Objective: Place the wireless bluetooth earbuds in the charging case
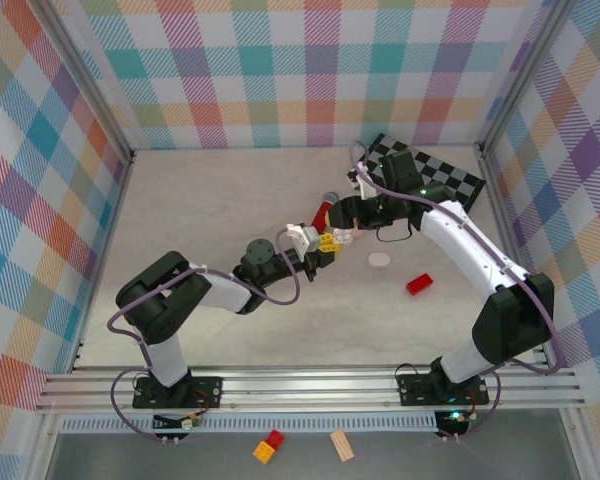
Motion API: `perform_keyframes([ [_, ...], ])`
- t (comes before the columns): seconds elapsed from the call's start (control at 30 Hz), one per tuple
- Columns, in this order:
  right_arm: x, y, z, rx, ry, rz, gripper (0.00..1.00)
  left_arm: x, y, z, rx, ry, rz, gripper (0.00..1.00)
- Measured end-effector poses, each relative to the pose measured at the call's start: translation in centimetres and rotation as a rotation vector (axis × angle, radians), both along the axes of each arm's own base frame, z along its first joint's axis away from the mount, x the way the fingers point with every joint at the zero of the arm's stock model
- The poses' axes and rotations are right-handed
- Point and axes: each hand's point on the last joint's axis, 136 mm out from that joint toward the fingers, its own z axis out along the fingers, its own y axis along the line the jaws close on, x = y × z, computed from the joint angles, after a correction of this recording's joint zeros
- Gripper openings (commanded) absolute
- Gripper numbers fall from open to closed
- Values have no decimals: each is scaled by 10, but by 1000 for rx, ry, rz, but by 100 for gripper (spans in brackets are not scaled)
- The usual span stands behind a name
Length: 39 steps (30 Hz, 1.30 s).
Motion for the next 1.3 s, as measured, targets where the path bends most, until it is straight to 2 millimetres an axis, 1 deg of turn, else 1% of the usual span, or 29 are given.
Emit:
perform_keyframes([
  [0.1,-2,0,3,6,-9,22,51,4,4,0,-6,15,9,0],
  [0.2,-7,0,4,11,-2,45,52,11,9,0,-10,25,32,0],
  [0.33,-12,-1,5,7,-8,62,51,13,11,0,-15,35,34,0],
  [0.47,-15,-7,15,-1,-67,44,57,15,13,0,-20,41,31,0],
  [0.53,-20,-14,22,-7,-127,30,66,15,16,0,-22,48,11,0],
  [0.6,-24,-19,29,-15,-194,30,70,16,22,1,-26,60,-19,0],
  [0.67,-28,-23,33,-29,-256,48,72,19,31,4,-34,70,-41,0],
  [0.73,-31,-24,33,-44,-316,87,71,20,41,13,-44,64,-58,0],
  [0.83,-36,-24,22,-75,-390,158,68,15,54,27,-61,55,-101,0],
  [0.93,-46,-18,5,-105,-458,242,68,7,60,38,-73,50,-155,0],
  [1.0,-51,-14,-3,-112,-484,287,67,1,62,41,-74,49,-184,0],
  [1.07,-55,-8,-4,-98,-504,324,65,-6,63,40,-71,62,-210,0],
  [1.1,-55,-5,-1,-82,-518,335,65,-10,63,39,-69,70,-221,0],
  [1.23,-53,4,6,-26,-551,359,61,-21,66,33,-64,100,-247,0],
  [1.3,-51,9,7,-2,-554,369,58,-24,67,35,-67,104,-257,0],
])
